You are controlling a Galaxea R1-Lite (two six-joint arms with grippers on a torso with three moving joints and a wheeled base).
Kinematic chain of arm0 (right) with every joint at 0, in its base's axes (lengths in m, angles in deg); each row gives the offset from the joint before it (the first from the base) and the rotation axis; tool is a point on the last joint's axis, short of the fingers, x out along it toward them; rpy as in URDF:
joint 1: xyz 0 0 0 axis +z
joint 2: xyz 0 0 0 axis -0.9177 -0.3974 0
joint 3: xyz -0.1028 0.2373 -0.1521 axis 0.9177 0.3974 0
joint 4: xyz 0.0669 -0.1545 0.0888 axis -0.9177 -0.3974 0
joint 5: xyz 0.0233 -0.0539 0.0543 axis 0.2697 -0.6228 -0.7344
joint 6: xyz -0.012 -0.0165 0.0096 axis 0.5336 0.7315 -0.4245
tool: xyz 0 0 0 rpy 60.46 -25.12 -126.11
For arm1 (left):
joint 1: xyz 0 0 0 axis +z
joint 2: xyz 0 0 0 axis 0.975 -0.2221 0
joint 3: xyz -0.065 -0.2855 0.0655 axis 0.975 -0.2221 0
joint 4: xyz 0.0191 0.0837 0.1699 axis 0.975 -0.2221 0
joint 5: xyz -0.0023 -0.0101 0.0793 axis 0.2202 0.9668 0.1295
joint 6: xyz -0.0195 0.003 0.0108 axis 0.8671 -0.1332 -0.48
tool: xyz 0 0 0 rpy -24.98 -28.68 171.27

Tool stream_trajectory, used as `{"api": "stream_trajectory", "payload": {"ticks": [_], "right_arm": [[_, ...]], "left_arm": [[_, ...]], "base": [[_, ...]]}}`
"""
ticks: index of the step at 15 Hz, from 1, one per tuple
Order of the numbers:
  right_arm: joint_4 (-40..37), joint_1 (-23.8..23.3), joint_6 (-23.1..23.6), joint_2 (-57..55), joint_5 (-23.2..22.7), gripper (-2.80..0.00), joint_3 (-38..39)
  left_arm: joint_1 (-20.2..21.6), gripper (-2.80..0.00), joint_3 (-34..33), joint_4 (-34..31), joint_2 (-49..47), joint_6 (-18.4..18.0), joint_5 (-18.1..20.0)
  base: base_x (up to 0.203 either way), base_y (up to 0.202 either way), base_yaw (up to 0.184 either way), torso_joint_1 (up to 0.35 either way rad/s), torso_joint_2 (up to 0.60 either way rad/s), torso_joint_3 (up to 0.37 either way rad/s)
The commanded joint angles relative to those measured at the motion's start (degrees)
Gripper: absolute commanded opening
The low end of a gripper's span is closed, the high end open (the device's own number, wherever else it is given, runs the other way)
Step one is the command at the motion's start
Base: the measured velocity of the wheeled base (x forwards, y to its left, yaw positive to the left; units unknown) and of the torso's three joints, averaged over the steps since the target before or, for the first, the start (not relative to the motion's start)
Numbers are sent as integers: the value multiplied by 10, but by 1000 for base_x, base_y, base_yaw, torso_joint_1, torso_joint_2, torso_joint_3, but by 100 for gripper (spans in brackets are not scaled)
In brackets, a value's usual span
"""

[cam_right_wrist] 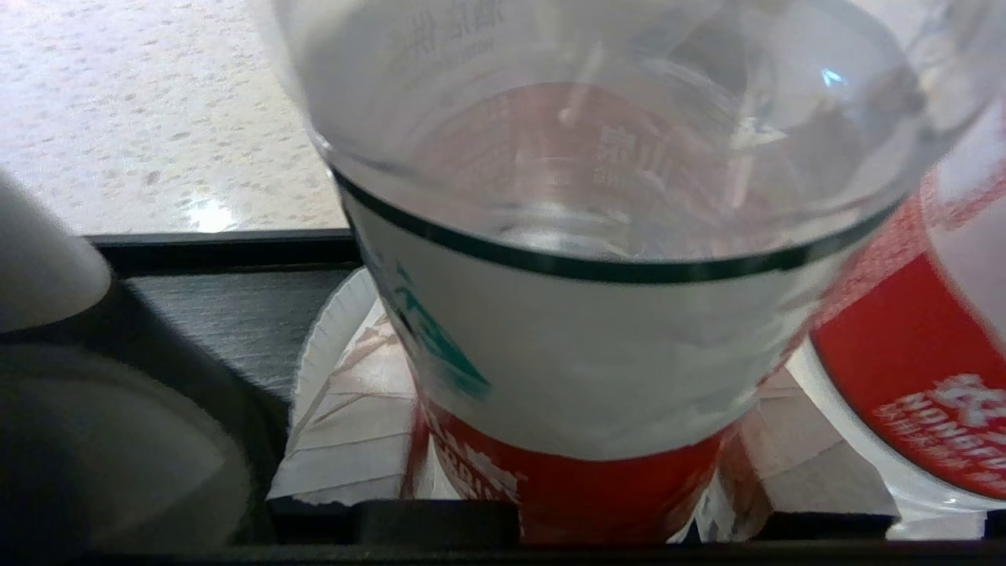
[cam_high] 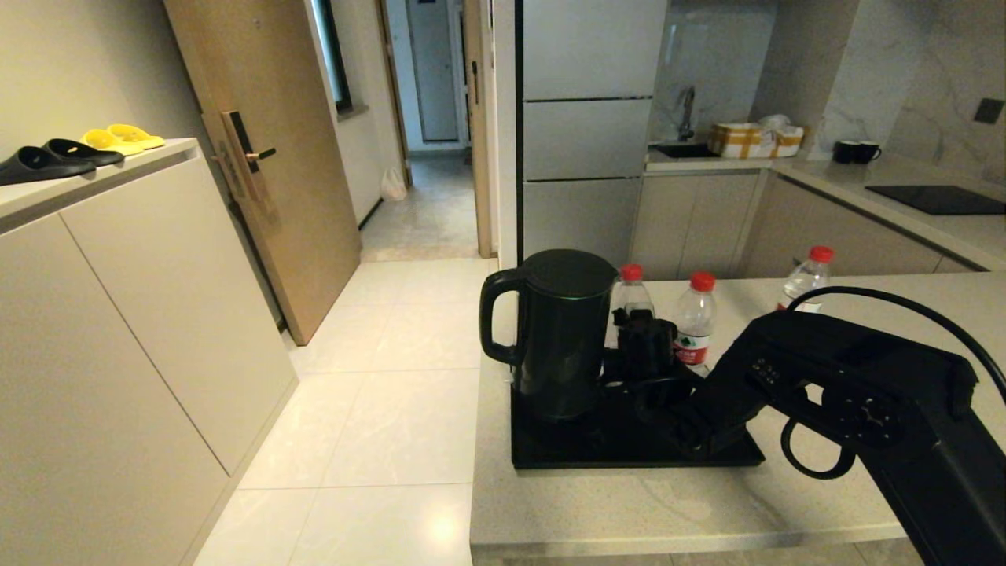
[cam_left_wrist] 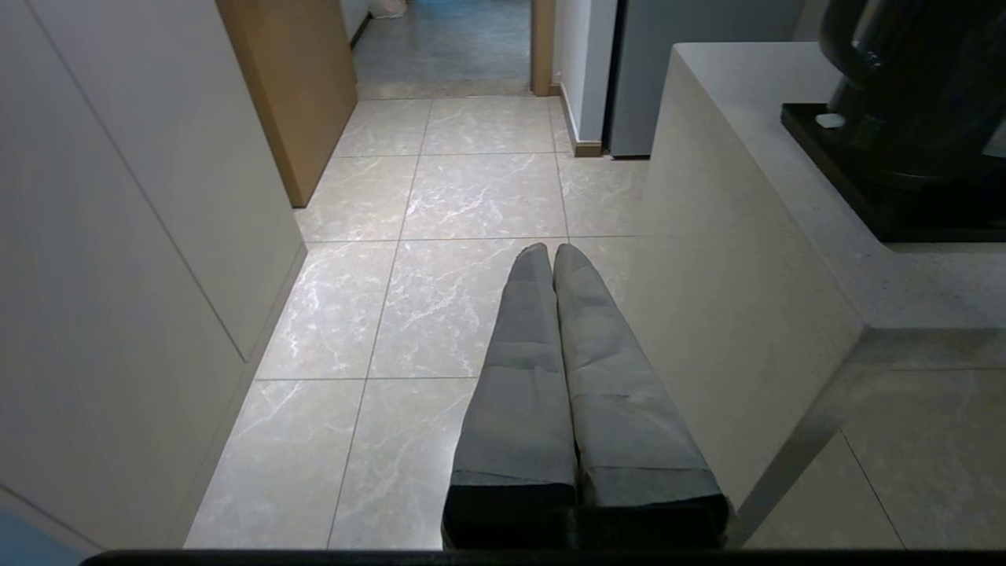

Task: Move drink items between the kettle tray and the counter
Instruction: Return the bottled water to its original position

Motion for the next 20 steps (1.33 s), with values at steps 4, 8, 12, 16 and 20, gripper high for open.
{"api": "stream_trajectory", "payload": {"ticks": [4,8,12,16,20], "right_arm": [[4,-3,-1,4,-7,-280,4],[3,-3,-1,1,-6,-280,3],[4,-3,-12,7,-6,-280,0],[1,-3,-11,14,-2,0,5],[6,-1,-14,18,-6,0,7]], "left_arm": [[0,-280,0,0,-1,0,0],[1,-280,0,0,-1,0,0],[1,-280,0,0,-1,0,0],[1,-280,0,0,-1,0,0],[1,-280,0,0,-1,0,0]], "base": [[0,0,0,0,0,0],[0,0,0,0,0,0],[0,0,0,0,0,0],[0,0,0,0,0,0],[0,0,0,0,0,0]]}}
